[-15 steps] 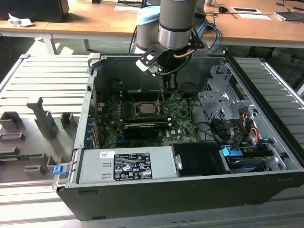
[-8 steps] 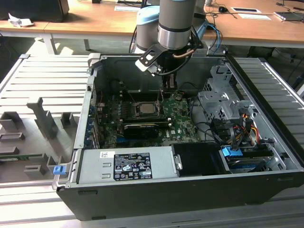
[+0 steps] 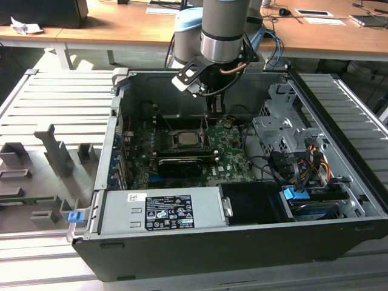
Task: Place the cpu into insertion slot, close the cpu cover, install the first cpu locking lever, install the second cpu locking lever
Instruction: 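Close the cpu cover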
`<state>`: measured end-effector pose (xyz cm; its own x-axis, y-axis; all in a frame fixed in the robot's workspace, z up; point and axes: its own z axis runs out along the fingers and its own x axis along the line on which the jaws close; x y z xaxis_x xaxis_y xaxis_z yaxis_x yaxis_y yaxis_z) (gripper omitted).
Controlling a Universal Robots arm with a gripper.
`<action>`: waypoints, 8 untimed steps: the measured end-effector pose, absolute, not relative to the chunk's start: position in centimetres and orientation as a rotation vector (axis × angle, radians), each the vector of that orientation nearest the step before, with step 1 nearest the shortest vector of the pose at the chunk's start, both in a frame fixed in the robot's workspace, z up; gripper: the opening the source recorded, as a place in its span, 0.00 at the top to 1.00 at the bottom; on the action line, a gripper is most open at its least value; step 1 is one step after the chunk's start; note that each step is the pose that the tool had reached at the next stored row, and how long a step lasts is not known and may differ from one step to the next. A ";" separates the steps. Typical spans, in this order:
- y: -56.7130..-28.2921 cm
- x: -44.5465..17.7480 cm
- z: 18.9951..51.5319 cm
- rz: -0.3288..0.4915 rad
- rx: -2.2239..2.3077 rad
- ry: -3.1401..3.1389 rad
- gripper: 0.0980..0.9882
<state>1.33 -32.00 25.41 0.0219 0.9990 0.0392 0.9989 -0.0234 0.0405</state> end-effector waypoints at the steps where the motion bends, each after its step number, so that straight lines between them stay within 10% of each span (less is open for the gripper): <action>1: -32.0 1.3 25.4 0.088 2.244 2.194 0.99; 8: -32.0 1.2 25.4 0.088 2.244 2.194 0.99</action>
